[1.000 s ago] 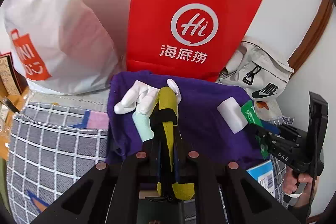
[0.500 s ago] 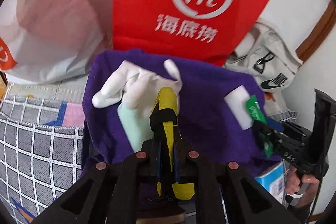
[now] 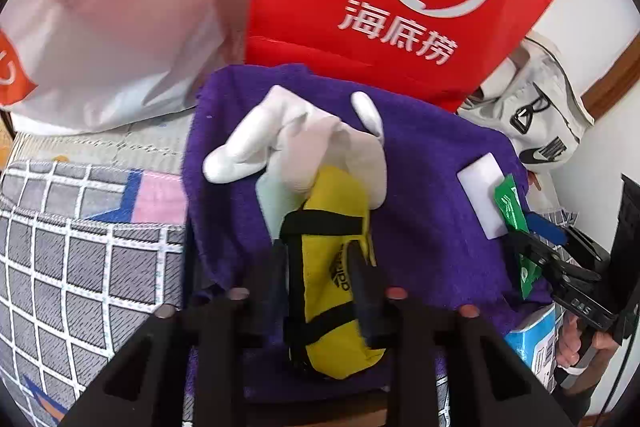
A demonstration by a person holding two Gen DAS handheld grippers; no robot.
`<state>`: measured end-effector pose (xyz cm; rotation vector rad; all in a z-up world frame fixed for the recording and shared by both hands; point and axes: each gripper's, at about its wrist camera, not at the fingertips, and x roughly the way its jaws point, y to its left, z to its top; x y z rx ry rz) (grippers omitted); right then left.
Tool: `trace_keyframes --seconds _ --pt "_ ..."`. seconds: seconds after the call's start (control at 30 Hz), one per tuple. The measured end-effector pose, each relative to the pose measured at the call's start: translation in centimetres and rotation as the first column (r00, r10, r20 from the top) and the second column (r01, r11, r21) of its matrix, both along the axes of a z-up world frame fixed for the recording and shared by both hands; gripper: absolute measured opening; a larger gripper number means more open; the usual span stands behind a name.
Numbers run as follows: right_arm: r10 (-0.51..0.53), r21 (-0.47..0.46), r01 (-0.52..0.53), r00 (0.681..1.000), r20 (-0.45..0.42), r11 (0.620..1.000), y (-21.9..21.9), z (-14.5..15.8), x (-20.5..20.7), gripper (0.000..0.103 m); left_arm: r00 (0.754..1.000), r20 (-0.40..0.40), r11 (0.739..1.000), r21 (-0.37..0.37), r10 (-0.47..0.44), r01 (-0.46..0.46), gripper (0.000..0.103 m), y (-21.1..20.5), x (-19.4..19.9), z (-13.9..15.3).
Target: Organize soft objects
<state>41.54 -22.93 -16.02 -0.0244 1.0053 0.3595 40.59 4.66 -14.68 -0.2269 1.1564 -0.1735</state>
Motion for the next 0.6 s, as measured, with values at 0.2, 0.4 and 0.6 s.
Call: trace_keyframes --seconds 0.2,0.4,0.6 --pt "-0.008 -0.011 0.008 0.999 0.035 1.000 0.2 2.2 -1.6 0.070 1.000 0.024 0.998 0.065 0.020 -0.021 0.050 1.1 -1.7 1.7" --pt "-0.015 0.009 0.014 0.998 0.059 1.000 0.8 4.6 -5.2 0.071 0.996 0.078 0.994 0.096 0.051 -0.059 0.054 1.9 -5.1 4.1" --pt "-0.011 0.057 0.009 0.999 0.044 0.998 1.4 6.4 -10.2 0.071 0.990 0.117 0.992 0.088 0.078 -0.088 0.054 2.9 -8.9 6.4"
